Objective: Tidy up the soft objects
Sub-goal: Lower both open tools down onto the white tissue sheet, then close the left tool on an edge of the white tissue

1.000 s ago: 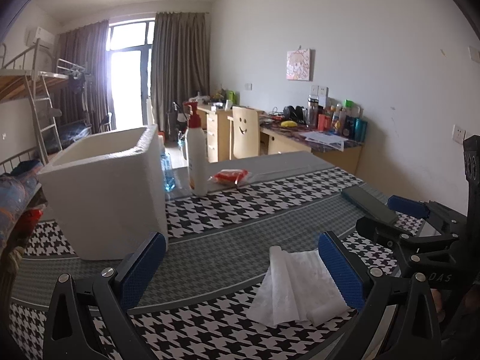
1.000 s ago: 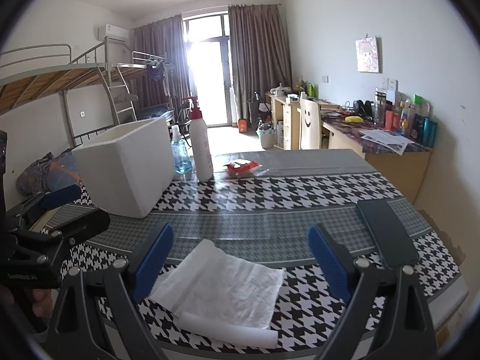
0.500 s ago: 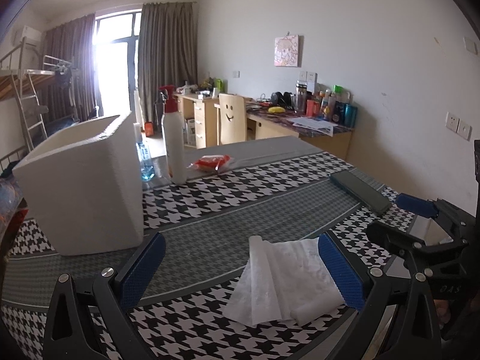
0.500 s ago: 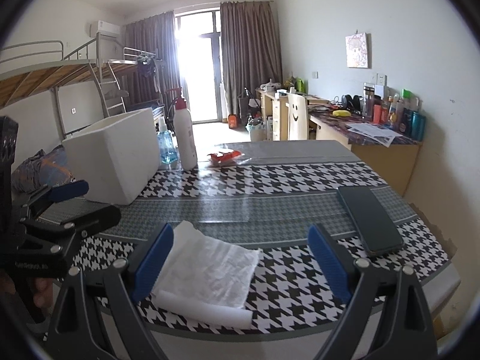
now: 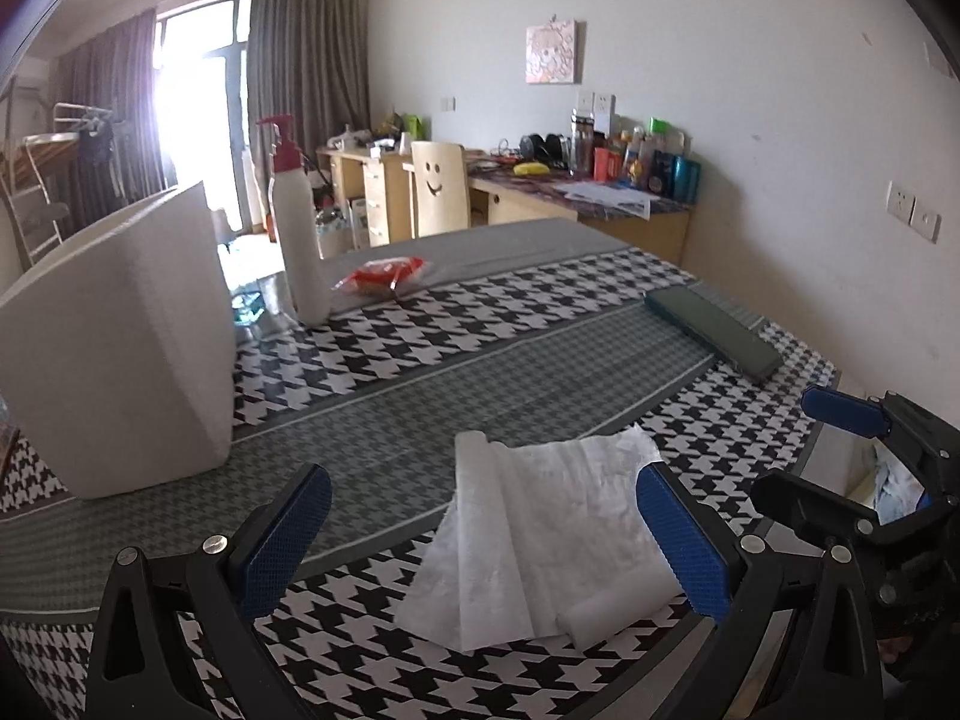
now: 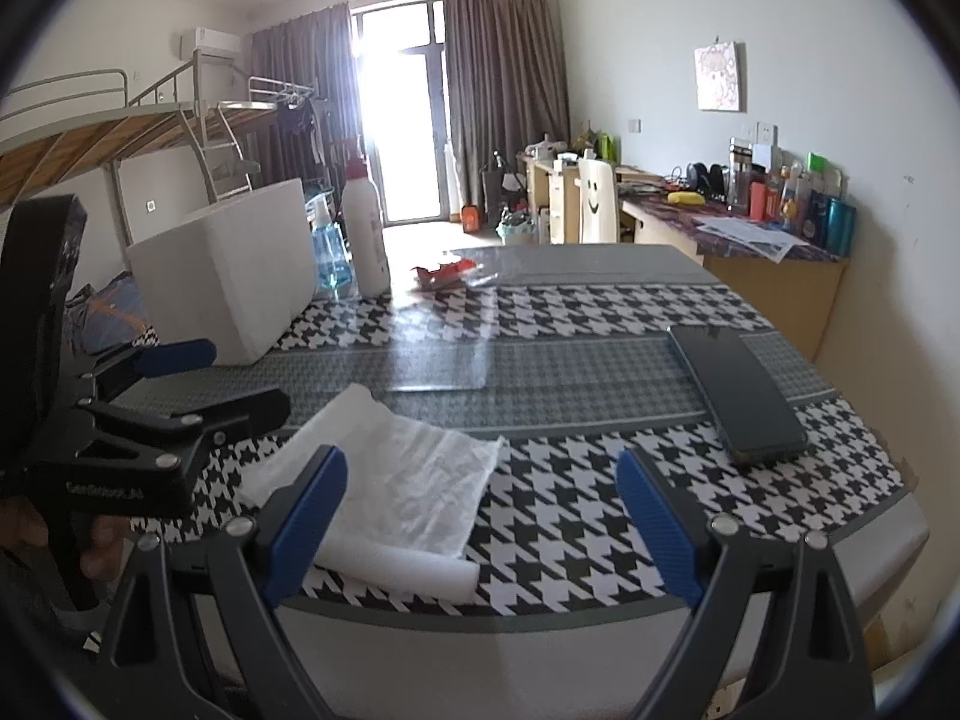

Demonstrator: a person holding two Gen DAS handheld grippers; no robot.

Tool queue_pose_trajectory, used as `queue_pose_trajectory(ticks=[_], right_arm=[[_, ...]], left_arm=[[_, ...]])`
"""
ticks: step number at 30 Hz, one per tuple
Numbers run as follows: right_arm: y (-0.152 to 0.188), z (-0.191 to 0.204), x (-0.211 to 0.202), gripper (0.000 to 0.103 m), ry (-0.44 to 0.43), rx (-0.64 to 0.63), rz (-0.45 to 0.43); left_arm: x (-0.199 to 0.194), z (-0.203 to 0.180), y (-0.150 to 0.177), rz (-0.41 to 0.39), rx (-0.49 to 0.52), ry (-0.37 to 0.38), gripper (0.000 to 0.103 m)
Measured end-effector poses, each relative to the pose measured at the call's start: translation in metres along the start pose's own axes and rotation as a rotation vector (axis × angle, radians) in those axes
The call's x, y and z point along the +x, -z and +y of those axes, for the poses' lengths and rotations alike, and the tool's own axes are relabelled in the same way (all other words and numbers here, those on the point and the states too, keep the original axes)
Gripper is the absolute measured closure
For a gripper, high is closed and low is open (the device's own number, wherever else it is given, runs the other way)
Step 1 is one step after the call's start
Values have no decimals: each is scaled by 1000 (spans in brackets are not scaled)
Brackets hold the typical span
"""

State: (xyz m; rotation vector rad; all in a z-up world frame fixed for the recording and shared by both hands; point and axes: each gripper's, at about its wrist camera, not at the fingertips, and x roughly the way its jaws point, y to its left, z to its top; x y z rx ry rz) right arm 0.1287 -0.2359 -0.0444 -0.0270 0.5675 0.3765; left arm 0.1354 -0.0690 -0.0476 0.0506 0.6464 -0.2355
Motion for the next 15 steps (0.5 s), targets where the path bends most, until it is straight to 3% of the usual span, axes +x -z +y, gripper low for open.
queue_pose_trajectory(ticks=[8,15], right_arm=[[11,-7,2,9,-16,25,23],[15,-11,5,9,-9,26,48]], left_arm=[[19,-6,2,57,15,17,1],[40,-7,8,158,0,41,7]])
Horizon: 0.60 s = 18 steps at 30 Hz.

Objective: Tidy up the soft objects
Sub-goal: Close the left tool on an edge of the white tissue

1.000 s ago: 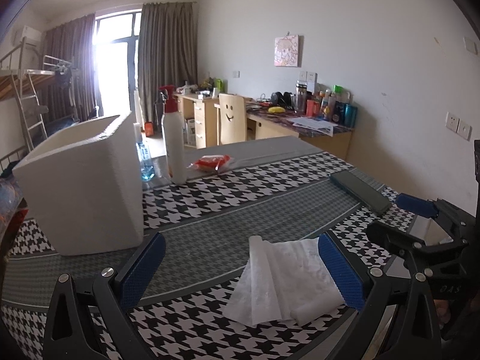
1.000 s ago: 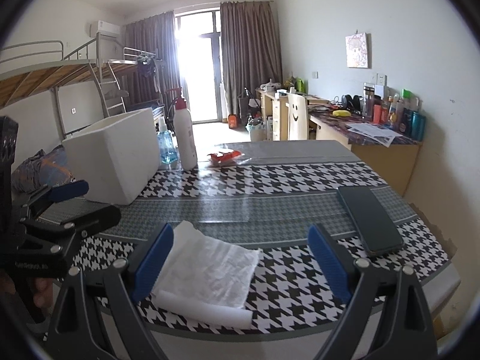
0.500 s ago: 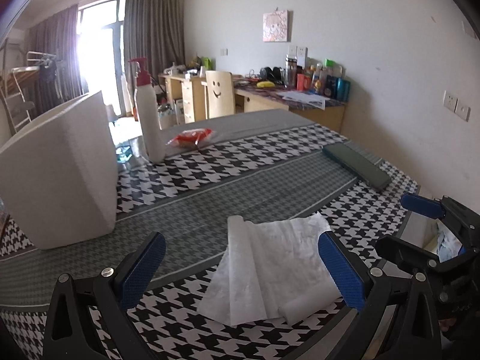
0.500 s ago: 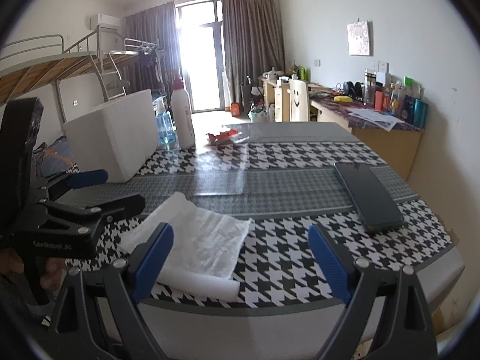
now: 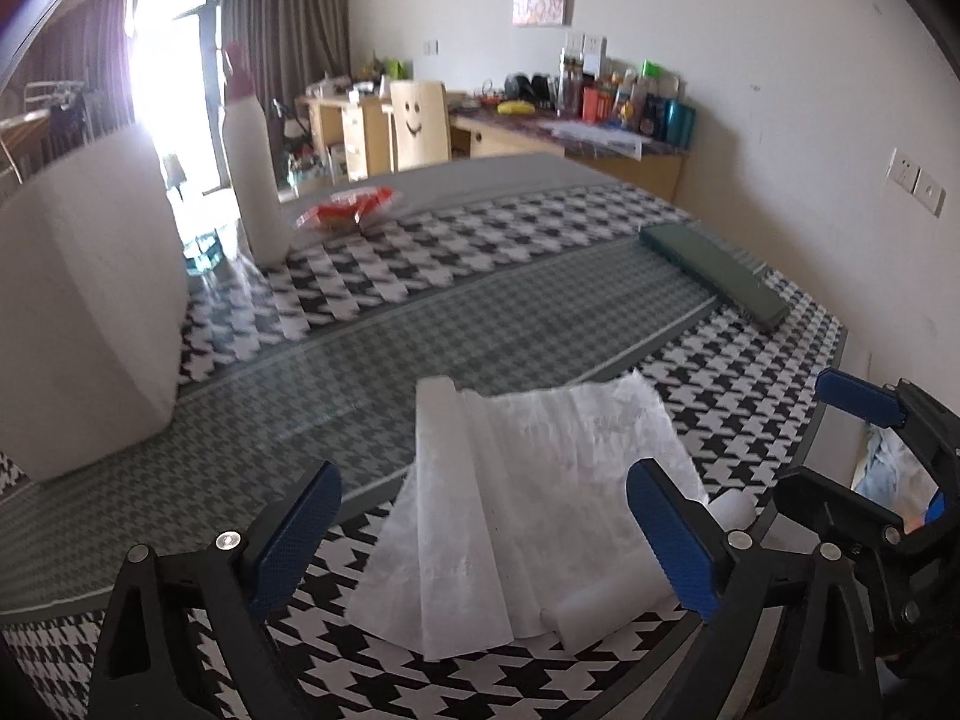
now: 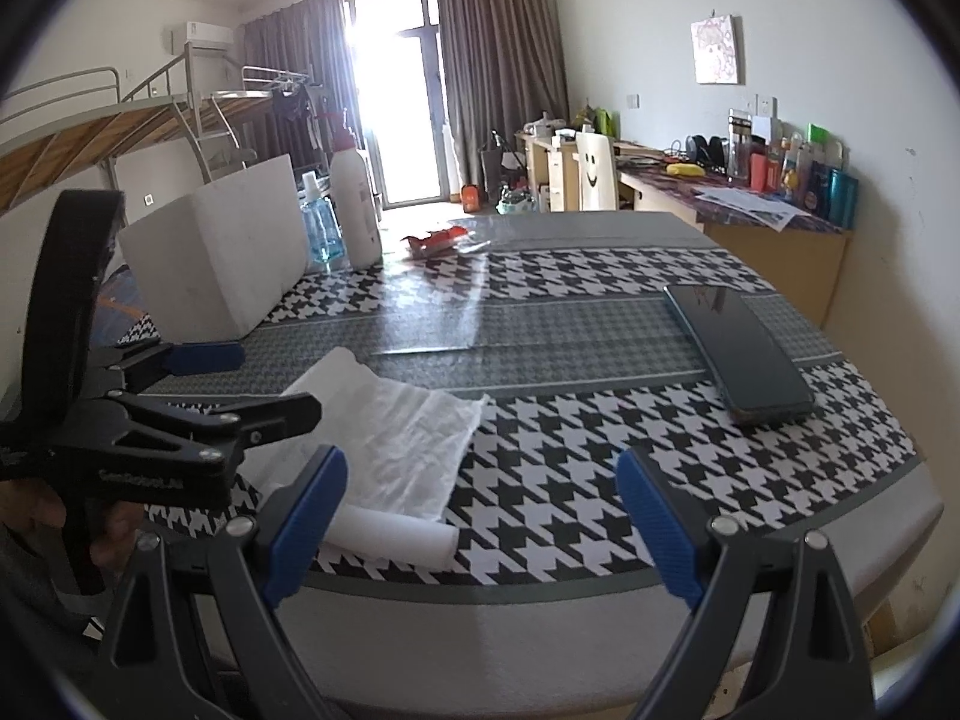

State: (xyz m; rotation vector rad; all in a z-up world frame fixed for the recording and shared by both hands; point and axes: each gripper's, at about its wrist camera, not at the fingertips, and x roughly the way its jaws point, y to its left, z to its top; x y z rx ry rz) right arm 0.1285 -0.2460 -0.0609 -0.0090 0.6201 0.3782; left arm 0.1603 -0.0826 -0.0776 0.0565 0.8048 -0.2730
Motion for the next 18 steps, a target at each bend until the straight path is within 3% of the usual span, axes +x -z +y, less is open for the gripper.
queue_pose_trajectory(ticks=[10,18], right_arm=[[11,0,5,9,-46,-27,31],[19,4,8,9,-96,-58,51]], left_arm=[[17,-6,2,77,19,21,33],[27,-11,4,109,42,13,37]])
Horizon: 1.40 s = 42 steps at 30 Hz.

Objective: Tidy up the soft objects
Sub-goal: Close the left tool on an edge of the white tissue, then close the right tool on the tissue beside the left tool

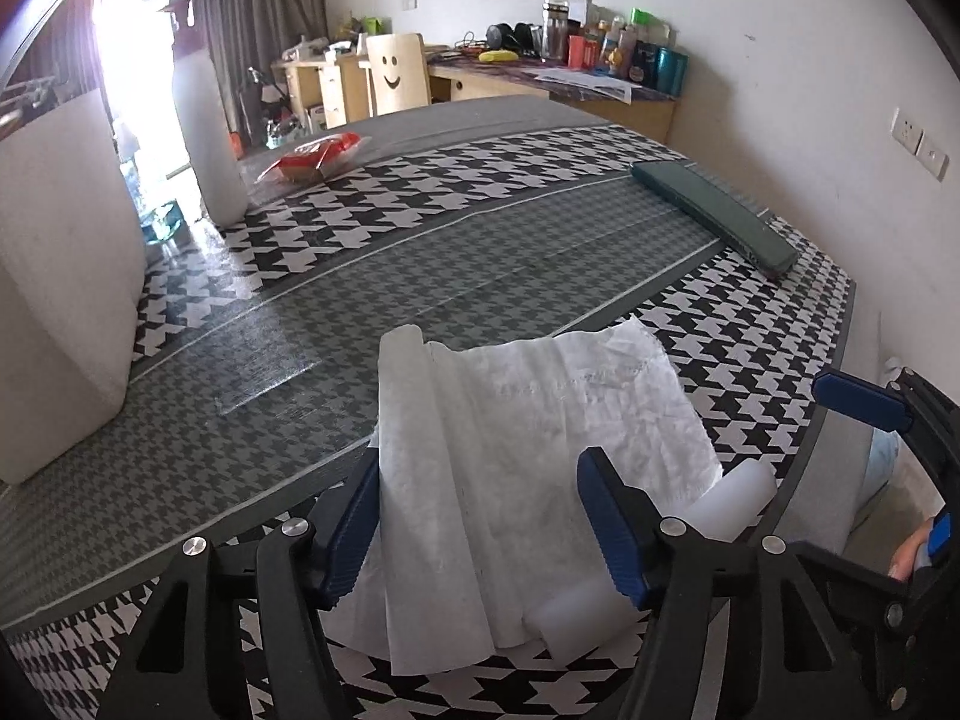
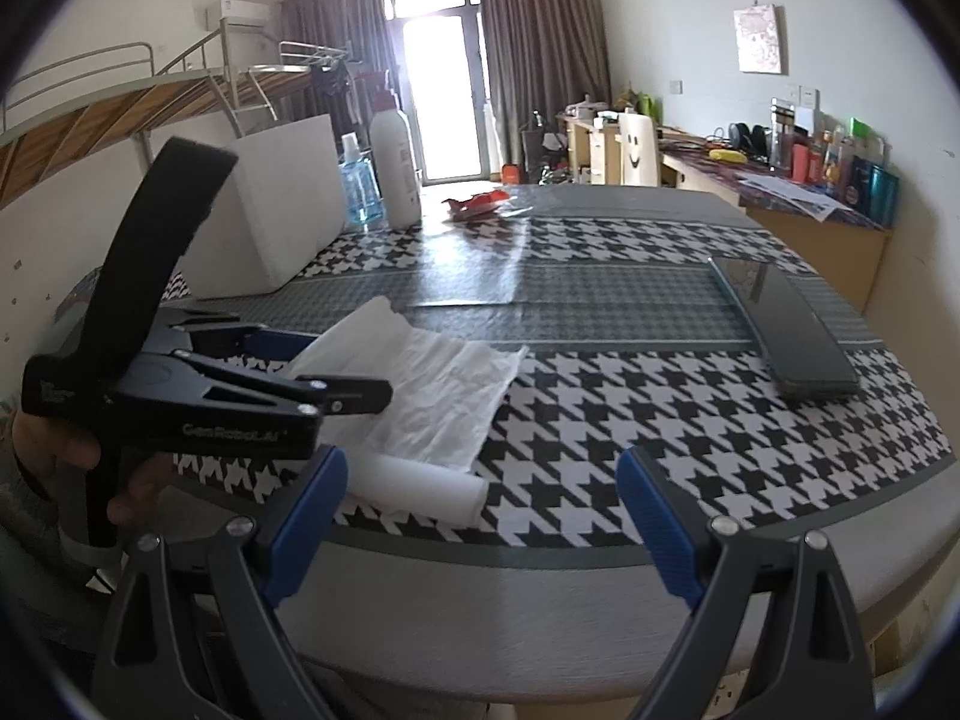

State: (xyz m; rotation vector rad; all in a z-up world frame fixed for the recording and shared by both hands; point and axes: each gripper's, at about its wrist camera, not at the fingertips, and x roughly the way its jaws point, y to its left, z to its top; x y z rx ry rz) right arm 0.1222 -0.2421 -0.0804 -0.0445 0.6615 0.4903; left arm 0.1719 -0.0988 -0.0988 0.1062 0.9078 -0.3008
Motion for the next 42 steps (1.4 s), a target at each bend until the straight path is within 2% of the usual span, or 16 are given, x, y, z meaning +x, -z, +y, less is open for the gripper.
queue_pose_trajectory(ticks=[3,5,8,10,13,16,24,25,27,34,36,37,42], right_arm=[[1,1,1,9,-7,-4,6],[2,2,2,9,-10,-3,9],[3,2,2,9,-16,-4,13],[4,2,3,9,-14,-3,20],[6,3,5,9,-28,-6,25],[7,4,5,9,-44,-16,28],[9,13,15,10,-131,-77,49],[10,14,16,12,-134,-87,51],[12,16,18,23,-147,-111,65],[8,14,22,35,-161,-162,61],[8,15,22,48,-154,-186,67],[8,16,21,50,-153,-194,73],[15,22,11,74,-123,-262,89]], left_arm=[[1,-2,0,3,12,-14,38],[2,-5,-1,-1,27,-29,44],[2,-13,-3,0,60,-17,60],[2,-19,-4,-4,85,-10,77],[2,-26,-4,-7,116,9,90],[2,-23,-5,-9,101,20,95],[-1,-15,-3,1,56,45,95],[0,-14,-3,0,53,46,95],[0,-15,-3,0,58,41,95],[1,-16,-3,-1,59,40,95],[1,-15,-4,1,52,46,95],[1,-15,-4,1,50,42,95],[-1,-7,-4,3,28,38,95]])
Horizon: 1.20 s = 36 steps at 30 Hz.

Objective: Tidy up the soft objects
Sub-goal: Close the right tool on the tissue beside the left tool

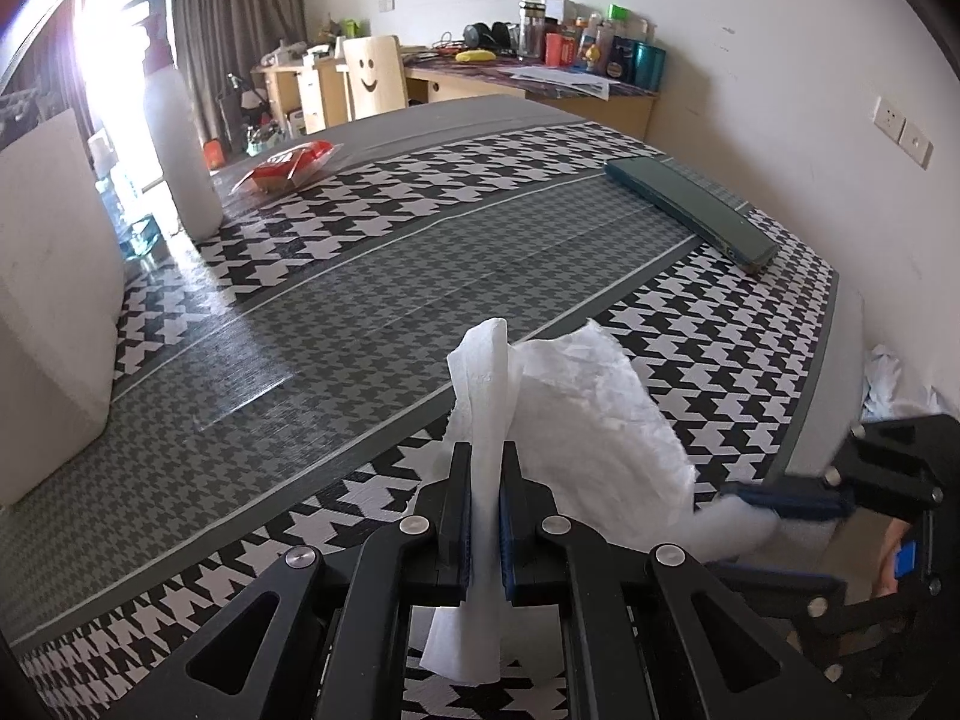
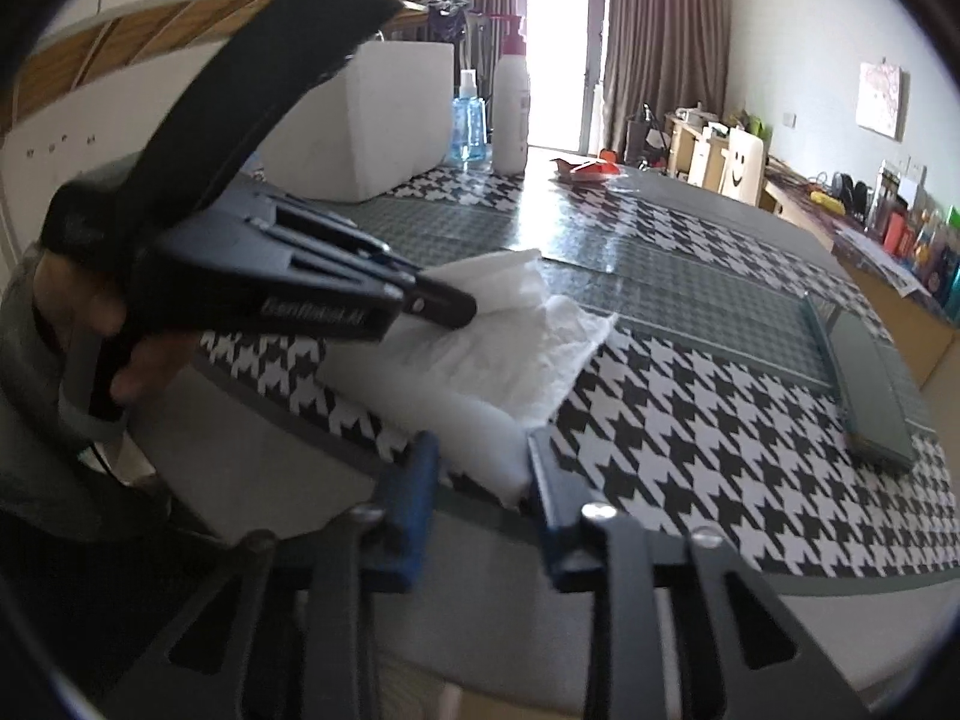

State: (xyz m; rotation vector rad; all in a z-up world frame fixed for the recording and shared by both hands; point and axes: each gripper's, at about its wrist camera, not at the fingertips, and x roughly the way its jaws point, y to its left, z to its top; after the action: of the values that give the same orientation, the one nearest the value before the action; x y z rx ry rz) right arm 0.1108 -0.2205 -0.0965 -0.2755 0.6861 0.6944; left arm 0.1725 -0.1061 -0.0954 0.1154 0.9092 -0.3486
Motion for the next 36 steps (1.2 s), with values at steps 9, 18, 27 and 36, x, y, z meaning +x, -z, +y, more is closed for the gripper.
queue_pose_trajectory(ticks=[9,18,27,36], right_arm=[[9,9,-15,86,-17,3,-19],[13,-42,-15,87,141,213,8],[12,-26,-22,35,168,113,-19],[-4,1,-7,30,142,-69,-8]], left_arm=[[-9,16,3,-25,-31,-30,95],[-18,39,6,-46,-97,-72,95],[-18,38,10,-34,-88,-71,95],[-18,32,13,-26,-74,-46,95]])
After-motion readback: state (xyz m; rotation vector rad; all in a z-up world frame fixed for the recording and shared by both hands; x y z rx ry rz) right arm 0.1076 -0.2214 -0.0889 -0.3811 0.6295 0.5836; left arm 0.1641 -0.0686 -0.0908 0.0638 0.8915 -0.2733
